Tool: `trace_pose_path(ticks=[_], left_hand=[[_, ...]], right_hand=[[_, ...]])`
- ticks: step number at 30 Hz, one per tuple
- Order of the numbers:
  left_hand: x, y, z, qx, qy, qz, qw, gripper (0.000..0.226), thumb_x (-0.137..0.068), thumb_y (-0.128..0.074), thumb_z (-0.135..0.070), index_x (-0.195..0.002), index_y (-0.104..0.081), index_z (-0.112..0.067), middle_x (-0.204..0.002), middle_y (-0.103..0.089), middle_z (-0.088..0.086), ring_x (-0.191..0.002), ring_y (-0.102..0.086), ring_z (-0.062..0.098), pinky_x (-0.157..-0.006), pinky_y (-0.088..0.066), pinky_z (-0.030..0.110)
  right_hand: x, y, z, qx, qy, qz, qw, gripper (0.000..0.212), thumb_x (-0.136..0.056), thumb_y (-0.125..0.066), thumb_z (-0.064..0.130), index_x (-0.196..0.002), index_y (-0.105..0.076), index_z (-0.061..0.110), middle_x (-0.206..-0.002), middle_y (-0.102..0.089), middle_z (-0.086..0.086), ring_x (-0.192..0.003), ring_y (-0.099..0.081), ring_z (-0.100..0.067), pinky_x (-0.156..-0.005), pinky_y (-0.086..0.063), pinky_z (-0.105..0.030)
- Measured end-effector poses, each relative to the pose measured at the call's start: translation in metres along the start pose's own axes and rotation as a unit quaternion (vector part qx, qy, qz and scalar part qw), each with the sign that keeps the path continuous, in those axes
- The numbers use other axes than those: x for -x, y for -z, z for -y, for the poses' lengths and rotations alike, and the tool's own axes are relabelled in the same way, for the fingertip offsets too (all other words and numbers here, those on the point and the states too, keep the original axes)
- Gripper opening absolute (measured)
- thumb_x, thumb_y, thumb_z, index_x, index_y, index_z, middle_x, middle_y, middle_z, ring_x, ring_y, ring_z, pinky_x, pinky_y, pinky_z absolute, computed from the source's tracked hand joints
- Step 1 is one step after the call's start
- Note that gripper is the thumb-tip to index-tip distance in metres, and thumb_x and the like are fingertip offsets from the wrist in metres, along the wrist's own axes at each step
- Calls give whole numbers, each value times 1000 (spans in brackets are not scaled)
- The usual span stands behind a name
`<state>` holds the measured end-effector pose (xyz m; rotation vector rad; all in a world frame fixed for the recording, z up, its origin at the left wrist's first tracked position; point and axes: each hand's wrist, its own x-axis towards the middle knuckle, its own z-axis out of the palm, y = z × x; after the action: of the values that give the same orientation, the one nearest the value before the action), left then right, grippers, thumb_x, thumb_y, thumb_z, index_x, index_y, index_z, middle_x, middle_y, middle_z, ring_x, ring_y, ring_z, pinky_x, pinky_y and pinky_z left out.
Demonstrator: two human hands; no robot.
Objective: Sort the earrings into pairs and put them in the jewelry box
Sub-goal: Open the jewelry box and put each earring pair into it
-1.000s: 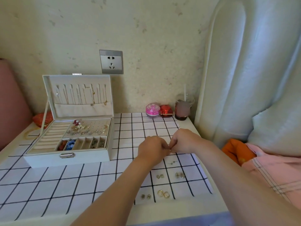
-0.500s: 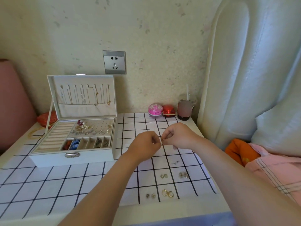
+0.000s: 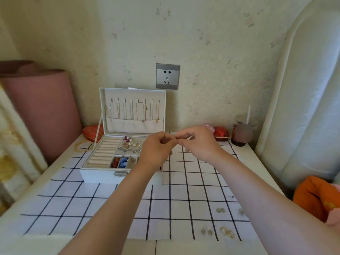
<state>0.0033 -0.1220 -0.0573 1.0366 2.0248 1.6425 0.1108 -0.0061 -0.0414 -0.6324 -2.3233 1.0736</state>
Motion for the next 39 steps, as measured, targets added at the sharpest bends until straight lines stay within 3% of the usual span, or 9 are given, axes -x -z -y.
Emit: trace_pose_path(ticks=[3,5,11,15,19,21,24,28,39], left_hand=[[-6,23,0,27,5,-41,999,7,-89,-67,-22,-84,-72,-22,-69,-68,-5,-60,-63,10,-54,-46,23],[-11,39,0,35,9,-60,998,6,-89,-67,-22,-85,-72,-21,-70,-69,-7,-57,-63,7,-52,-45,22],[-26,81,5,-3,-19,-83,996,5,-88,-69,-29,-88,-72,-25,-72,-67,-11,-59,-63,7,-52,-45,19],[-34,100,11,-19,-32,-90,995,6,-88,-71,-28,-88,-73,-22,-76,-68,-6,-60,-61,11,-57,-52,27],[-43,113,22,-17,-8,-79,997,3,-89,-71,-22,-90,-73,-20,-82,-72,5,-62,-62,15,-64,-58,34],[-49,118,29,-25,3,-86,996,3,-89,-70,-19,-91,-73,-19,-83,-73,6,-63,-65,18,-64,-58,32],[-57,125,39,-26,17,-102,994,5,-88,-71,-18,-93,-72,-15,-82,-73,5,-69,-70,24,-67,-59,32],[-63,131,51,-36,35,-106,993,3,-89,-71,-20,-91,-71,-17,-81,-72,0,-65,-67,12,-61,-50,24],[-64,138,59,-29,50,-104,993,4,-89,-70,-23,-92,-70,-20,-81,-69,-6,-59,-64,6,-61,-50,20]], right_hand=[[-12,-17,18,-44,10,-7,999,25,-90,-68,5,-104,-78,23,-93,-74,5,-52,-61,-11,-56,-52,-26],[-20,-28,31,-88,-8,-8,996,26,-90,-69,4,-108,-75,20,-95,-74,1,-53,-61,-15,-48,-47,-20],[-46,-54,57,-139,-39,20,989,16,-84,-79,22,-99,-76,26,-89,-76,6,-54,-60,-9,-45,-42,-21],[-65,-73,62,-141,-30,-1,990,11,-86,-78,17,-95,-78,24,-80,-75,9,-48,-54,-9,-44,-41,-13],[-81,-86,56,-79,0,5,997,8,-88,-75,16,-92,-79,22,-70,-72,16,-48,-56,3,-51,-45,-12],[-90,-92,49,-24,23,6,999,7,-87,-76,17,-90,-80,22,-78,-70,19,-63,-61,11,-67,-48,-14],[-100,-99,38,52,47,15,997,7,-85,-79,20,-91,-80,24,-82,-68,21,-88,-67,1,-89,-53,-26],[-110,-112,29,127,69,34,989,5,-86,-77,26,-90,-79,27,-87,-73,15,-86,-68,-3,-86,-58,-36],[-113,-131,23,277,129,51,951,6,-88,-73,29,-93,-76,29,-95,-74,9,-87,-68,-10,-79,-57,-34]])
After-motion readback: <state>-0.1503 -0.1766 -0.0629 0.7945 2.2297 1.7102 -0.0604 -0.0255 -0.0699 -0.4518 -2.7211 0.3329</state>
